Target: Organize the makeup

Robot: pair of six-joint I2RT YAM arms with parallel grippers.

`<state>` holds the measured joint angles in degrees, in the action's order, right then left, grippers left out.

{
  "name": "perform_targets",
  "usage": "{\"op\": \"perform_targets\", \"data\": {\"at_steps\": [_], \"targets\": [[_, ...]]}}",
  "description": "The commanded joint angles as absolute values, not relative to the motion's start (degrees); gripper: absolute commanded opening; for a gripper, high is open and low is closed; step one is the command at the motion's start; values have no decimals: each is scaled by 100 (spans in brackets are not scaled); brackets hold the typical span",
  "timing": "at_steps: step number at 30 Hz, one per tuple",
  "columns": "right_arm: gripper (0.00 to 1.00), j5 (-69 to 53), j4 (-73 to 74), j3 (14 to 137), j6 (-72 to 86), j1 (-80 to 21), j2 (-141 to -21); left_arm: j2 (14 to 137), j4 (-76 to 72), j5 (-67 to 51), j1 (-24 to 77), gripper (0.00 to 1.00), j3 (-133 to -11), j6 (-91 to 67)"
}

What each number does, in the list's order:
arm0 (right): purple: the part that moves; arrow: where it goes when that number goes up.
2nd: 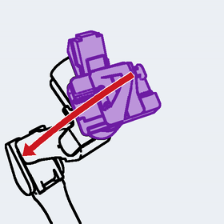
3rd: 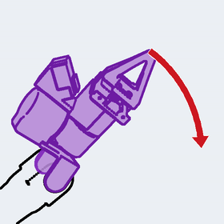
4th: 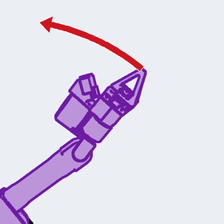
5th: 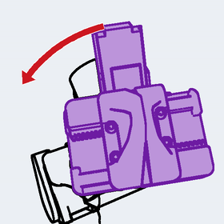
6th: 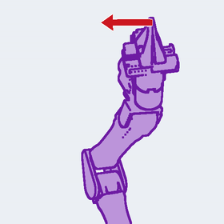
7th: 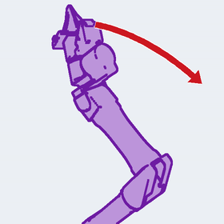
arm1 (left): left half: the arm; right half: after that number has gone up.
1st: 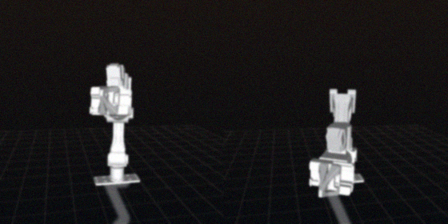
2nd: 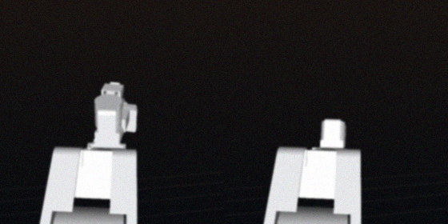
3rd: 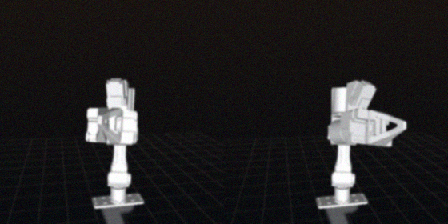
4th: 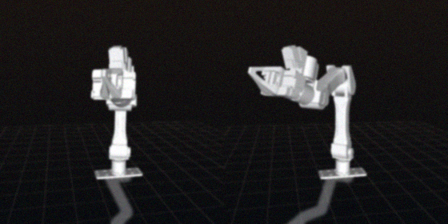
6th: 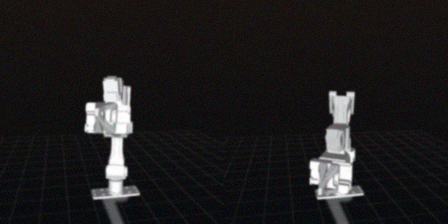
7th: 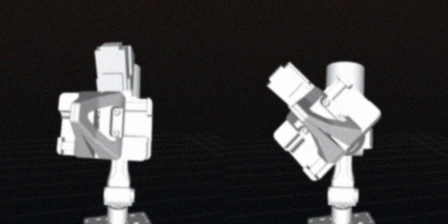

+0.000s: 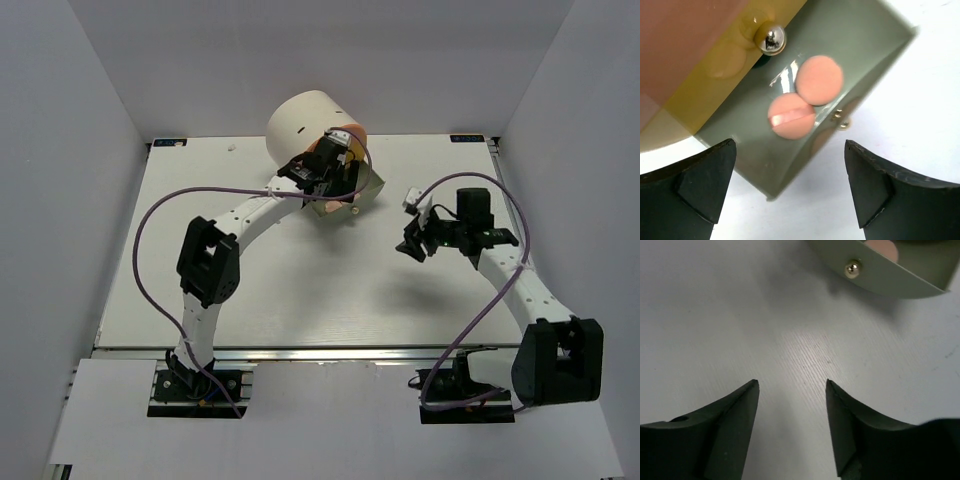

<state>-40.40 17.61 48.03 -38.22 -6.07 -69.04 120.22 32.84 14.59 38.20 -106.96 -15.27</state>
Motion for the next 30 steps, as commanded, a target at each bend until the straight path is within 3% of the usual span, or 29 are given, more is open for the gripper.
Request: {"op": "perform_targets", "data": {"at_steps": [1,2,3,4,5,14,25,28,30], "targets": [[58,-4175,2048,5193,-5491,-965,-7197,10857,3173,1134,3797,98,-10566,-1827],[46,-4131,2126,5273,-5685,-1036,-7451,10707,3164,1151,3797,98,-10451,-1880],[15,-4096,2214,5369,-5869,-1081,-7610,10557,3147,1177,3797,98,-10328,-1933],[4,-4061,2250,5605,-6132,-1177,-7768,10399,3129,1204,3788,98,-10188,-2003],[0,-3939,2294,5712,-6239,-1221,-8091,10076,3129,1265,3788,98,-9891,-2056],[0,-3104,2505,6776,-8637,-1740,-9894,8079,3155,1573,3604,98,-7780,-2812],[0,-2364,1479,8156,-9097,-2294,-11714,6092,3375,2179,3463,98,-5969,-3892],[8,-2285,1004,8244,-9009,-2355,-11935,5881,3524,2285,3454,98,-5801,-4087],[25,-2294,441,8192,-8956,-2382,-11979,5810,3612,2338,3445,98,-5748,-4183]]}}
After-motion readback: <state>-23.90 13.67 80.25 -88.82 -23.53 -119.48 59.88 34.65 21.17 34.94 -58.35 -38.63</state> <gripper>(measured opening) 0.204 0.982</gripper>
